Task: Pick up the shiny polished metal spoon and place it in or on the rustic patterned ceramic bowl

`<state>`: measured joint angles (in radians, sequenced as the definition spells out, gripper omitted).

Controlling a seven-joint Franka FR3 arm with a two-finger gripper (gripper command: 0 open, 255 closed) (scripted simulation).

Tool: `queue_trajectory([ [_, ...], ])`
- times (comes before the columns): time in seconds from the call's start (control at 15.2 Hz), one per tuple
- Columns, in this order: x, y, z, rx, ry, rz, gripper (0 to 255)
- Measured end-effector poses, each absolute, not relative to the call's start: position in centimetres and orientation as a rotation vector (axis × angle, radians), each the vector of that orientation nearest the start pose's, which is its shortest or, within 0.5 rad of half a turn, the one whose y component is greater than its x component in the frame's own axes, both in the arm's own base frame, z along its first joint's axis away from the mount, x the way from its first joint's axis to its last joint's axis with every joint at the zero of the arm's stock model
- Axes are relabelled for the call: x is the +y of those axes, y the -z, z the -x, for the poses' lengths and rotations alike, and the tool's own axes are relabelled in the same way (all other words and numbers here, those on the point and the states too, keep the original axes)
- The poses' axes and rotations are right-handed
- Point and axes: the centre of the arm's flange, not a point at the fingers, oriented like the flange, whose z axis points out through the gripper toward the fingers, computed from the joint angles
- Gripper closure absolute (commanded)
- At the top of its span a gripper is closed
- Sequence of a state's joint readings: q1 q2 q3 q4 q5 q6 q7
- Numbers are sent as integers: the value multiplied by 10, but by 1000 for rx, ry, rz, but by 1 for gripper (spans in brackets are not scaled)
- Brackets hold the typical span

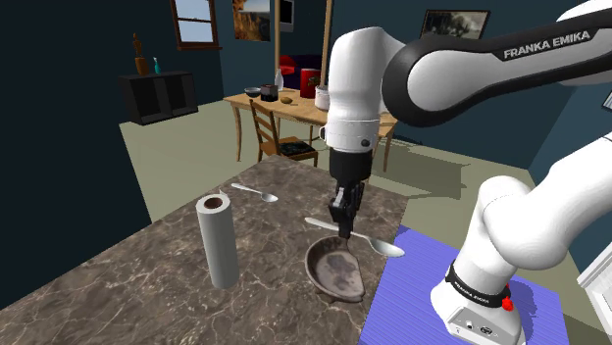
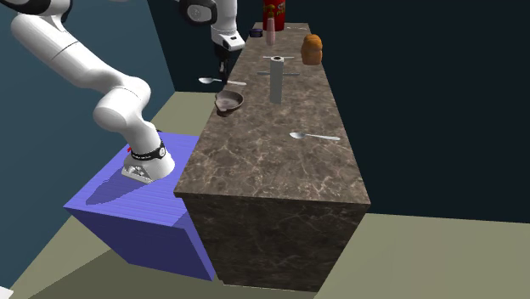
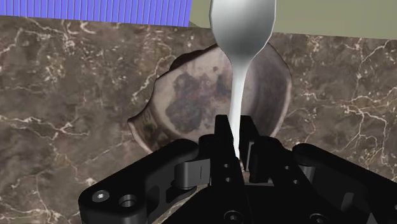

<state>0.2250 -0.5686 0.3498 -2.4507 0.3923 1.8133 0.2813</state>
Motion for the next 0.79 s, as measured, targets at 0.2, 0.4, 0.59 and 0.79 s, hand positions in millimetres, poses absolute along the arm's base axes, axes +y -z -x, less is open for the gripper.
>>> queue_trajectory([
  [0.2, 240, -463, -297, -181, -228, 2985, 255],
  [0.4, 239, -447, -297, -181, -228, 2985, 255],
  [0.59, 239, -436, -298, -181, -228, 2985, 255],
  [0.79, 240, -435, -297, -181, -228, 2985, 255],
])
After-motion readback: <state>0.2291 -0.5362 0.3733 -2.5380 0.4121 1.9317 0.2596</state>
